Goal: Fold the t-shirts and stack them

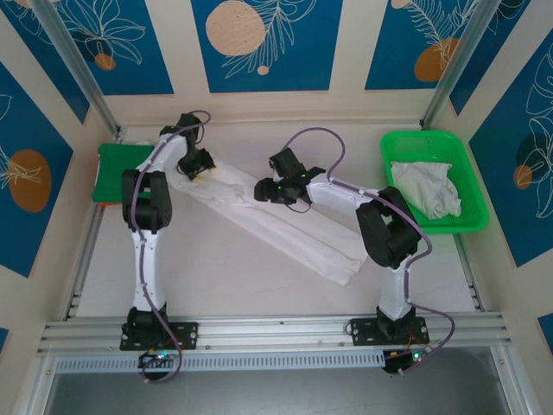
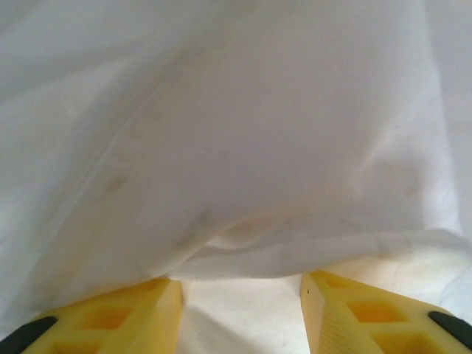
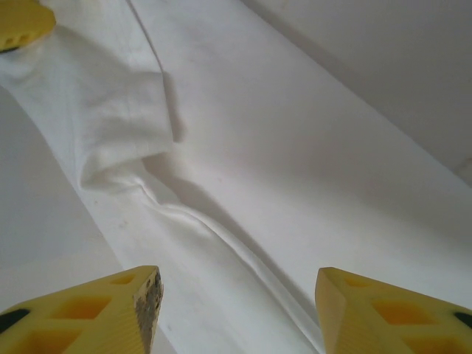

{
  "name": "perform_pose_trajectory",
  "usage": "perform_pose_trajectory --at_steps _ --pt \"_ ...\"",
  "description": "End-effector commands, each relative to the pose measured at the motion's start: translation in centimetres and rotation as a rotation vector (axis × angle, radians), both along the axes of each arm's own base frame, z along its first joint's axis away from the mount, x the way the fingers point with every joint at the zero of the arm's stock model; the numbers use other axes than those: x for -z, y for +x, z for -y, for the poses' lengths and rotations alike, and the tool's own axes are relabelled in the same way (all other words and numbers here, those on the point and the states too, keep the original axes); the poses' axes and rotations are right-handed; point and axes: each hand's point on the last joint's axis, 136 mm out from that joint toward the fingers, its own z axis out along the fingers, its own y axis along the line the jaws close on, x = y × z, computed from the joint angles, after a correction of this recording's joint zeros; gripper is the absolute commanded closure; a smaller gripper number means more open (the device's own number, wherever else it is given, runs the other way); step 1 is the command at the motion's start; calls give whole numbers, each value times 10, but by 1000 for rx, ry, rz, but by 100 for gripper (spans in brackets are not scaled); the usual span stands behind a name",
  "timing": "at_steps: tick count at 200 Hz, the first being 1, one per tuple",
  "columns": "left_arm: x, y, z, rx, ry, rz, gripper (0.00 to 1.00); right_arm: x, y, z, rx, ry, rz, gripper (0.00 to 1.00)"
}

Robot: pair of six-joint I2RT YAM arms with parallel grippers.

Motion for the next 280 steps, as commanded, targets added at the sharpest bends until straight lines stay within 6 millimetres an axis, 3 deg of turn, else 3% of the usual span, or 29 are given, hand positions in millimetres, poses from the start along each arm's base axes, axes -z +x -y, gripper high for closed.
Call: perform_pose_trajectory --at_steps 1,11,35,46,82,99,118,144,156,172,192,224,255,280 --pt "34 -8 5 122 13 -94 45 -14 -2 18 11 -45 45 42" --pt "37 -3 9 146 -4 -85 40 -9 -5 28 19 -65 28 42" --pt "42 15 24 174 -75 -40 10 5 -21 48 21 -99 -11 42" --pt "40 23 30 181 -87 -15 1 11 -29 55 18 -113 -26 41" --pt "7 37 42 215 -89 66 1 30 -60 77 18 -165 -103 39" --pt "-28 43 49 204 -136 130 1 36 -73 79 12 -157 -133 39" --pt "-88 54 54 183 -169 261 0 42 -87 74 -12 -154 -161 39" --pt "-170 59 44 148 -140 434 0 60 -103 60 -55 -168 -203 39" --pt "-196 54 38 143 -123 476 0 65 -108 52 -73 -170 -215 39" --pt "-216 39 34 151 -99 488 0 67 -114 38 -103 -168 -217 40" --pt "-224 16 26 153 -62 480 0 67 -121 15 -154 -156 -219 41" --pt "-219 -28 3 96 -40 494 0 65 -139 -28 -269 -134 -221 45" --pt "-198 -74 -15 49 -27 456 0 63 -155 -69 -374 -99 -225 45" --pt "-175 -107 -24 26 -15 407 0 49 -160 -101 -464 -48 -200 44"
